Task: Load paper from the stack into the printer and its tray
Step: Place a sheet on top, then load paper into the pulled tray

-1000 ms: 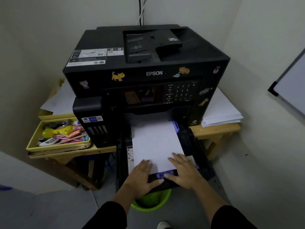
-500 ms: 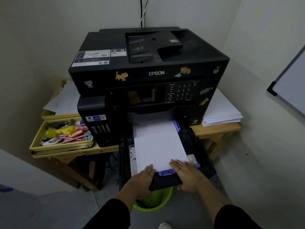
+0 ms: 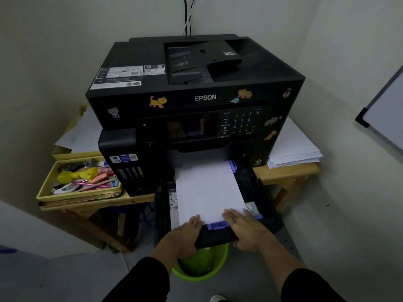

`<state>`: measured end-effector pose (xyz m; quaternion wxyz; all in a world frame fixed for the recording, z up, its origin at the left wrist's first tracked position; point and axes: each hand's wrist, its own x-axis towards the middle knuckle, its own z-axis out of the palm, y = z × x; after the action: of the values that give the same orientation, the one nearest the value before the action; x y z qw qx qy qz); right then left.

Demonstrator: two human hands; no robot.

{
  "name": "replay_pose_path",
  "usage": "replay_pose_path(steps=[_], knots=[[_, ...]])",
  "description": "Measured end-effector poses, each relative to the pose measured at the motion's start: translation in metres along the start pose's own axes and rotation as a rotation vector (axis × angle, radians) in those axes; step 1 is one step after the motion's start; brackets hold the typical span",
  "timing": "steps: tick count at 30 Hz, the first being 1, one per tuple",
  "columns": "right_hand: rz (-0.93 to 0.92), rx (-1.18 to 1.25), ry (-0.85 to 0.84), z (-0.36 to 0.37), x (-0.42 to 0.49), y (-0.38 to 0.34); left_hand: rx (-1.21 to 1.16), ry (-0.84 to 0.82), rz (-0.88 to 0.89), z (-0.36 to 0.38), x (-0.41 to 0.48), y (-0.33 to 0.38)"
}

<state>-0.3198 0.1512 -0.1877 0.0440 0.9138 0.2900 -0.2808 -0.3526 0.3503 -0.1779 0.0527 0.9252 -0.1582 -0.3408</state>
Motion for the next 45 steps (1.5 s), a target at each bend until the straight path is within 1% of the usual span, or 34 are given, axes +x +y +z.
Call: replay_pose_path(steps=[5,10,12,14,16,18,20,22,24,26,27,28,30,32,35,37,40,43,45], knots=[[0.033,-0.005,0.005,-0.010,0.014,0.001,0.006,0.004,-0.037,-0.014,0.004,-0.004],[0.101,-0.042,0.126,-0.036,0.042,0.003,0.017,0.093,-0.139,-0.043,0.021,-0.023],[0.148,-0.018,0.125,-0.043,0.051,0.001,0.031,0.086,-0.175,-0.048,0.028,-0.026],[0.192,0.002,0.141,-0.036,0.053,-0.002,0.057,0.097,-0.209,-0.041,0.032,-0.023],[0.226,-0.002,0.193,-0.025,0.051,-0.004,0.066,0.146,-0.251,-0.029,0.034,-0.022],[0.264,0.010,0.233,-0.019,0.047,-0.006,0.008,0.202,-0.345,-0.019,0.032,-0.020],[0.343,0.083,0.288,-0.015,0.043,-0.009,-0.124,0.317,-0.482,-0.009,0.028,-0.013],[0.464,0.259,0.346,-0.014,0.040,-0.016,-0.313,0.399,-0.641,-0.004,0.024,0.000],[0.614,0.537,0.454,-0.015,0.040,-0.022,-0.561,0.454,-0.830,-0.004,0.025,0.013],[0.784,0.839,0.576,-0.020,0.042,-0.027,-0.863,0.479,-1.035,-0.012,0.027,0.023],[0.866,0.976,0.625,-0.023,0.045,-0.028,-0.994,0.491,-1.098,-0.017,0.029,0.026],[0.939,1.096,0.664,-0.026,0.047,-0.029,-1.117,0.526,-1.117,-0.021,0.032,0.029],[1.046,1.326,0.722,-0.034,0.052,-0.030,-1.402,0.695,-1.127,-0.032,0.038,0.032],[1.096,1.541,0.745,-0.040,0.056,-0.028,-1.688,0.846,-1.173,-0.046,0.040,0.032],[1.080,1.788,0.758,-0.043,0.060,-0.023,-1.971,0.898,-1.213,-0.060,0.040,0.030],[1.080,1.864,0.782,-0.044,0.062,-0.022,-2.025,0.912,-1.208,-0.061,0.041,0.029],[1.052,1.872,0.822,-0.049,0.064,-0.018,-1.956,0.953,-1.113,-0.057,0.041,0.029],[0.895,1.882,0.870,-0.056,0.074,-0.006,-1.951,0.948,-0.957,-0.061,0.049,0.012],[0.778,2.029,0.875,-0.067,0.081,0.003,-2.060,0.900,-0.810,-0.064,0.061,-0.008]])
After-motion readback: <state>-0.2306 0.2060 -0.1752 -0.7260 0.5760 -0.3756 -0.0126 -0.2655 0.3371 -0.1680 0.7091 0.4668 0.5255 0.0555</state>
